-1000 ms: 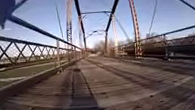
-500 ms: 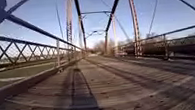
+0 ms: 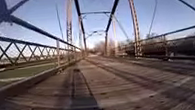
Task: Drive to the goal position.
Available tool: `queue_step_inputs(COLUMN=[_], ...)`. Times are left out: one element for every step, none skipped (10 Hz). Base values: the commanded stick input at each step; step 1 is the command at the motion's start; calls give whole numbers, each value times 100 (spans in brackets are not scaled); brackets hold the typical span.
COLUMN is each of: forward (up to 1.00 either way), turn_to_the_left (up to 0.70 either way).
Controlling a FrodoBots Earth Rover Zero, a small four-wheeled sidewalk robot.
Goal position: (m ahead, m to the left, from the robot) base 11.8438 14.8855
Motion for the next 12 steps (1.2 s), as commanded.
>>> queue_step_inputs(forward=[45,45,45,45,45,45,45,45,45,45,45,45], turn_to_the_left=[0,0,0,0,0,0,0,0,0,0,0,0])
